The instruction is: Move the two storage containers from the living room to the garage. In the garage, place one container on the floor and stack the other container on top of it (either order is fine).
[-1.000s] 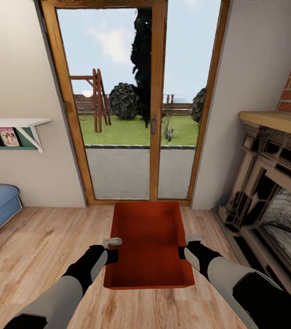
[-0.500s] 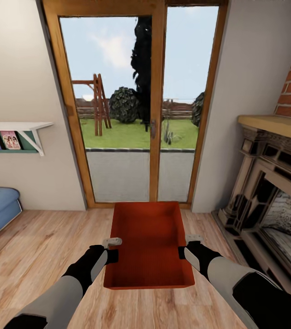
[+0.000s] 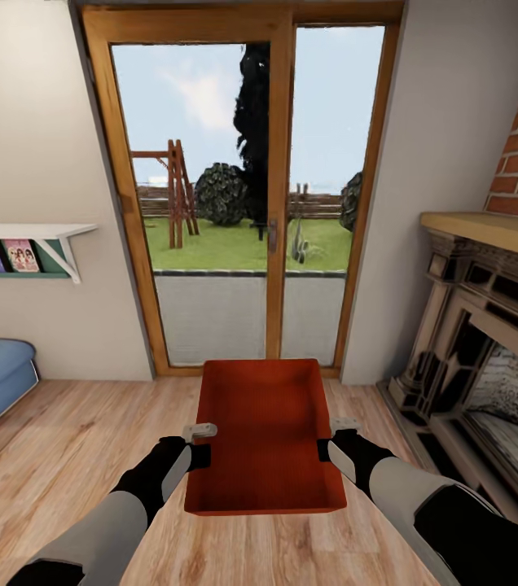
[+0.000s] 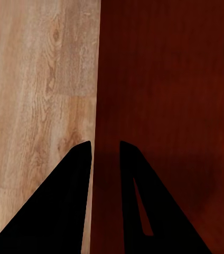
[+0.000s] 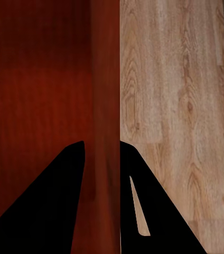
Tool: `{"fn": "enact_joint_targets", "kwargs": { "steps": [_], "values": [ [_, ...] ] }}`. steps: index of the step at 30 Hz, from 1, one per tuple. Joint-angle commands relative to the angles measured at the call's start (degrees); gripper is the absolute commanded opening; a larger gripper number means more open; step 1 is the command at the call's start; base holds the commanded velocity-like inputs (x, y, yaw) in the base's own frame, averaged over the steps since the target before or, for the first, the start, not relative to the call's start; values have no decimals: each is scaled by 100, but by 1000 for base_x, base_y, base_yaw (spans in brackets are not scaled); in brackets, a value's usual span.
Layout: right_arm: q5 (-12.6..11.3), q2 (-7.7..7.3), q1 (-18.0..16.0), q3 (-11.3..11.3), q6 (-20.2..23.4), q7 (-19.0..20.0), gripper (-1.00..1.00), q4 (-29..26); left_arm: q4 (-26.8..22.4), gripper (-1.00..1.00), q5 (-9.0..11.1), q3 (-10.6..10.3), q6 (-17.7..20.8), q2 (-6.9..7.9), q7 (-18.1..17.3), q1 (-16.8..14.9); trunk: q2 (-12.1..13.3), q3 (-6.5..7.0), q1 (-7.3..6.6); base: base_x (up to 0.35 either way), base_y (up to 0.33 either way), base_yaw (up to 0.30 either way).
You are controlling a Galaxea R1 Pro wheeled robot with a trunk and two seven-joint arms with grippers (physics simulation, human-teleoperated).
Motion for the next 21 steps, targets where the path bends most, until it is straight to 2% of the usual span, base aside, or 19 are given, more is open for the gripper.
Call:
{"fn": "enact_joint_targets", "kwargs": {
  "steps": [1, 21],
  "values": [
    [74, 0, -6, 173, -18, -49, -100, -25, 11, -100, -119, -40, 54, 3, 99, 1, -9, -1, 2, 0, 0, 0],
    [74, 0, -6, 173, -18, -49, -100, -25, 11, -100, -119, -40, 54, 3, 99, 1, -9, 179, 2, 0, 0, 0]
  ]
}}
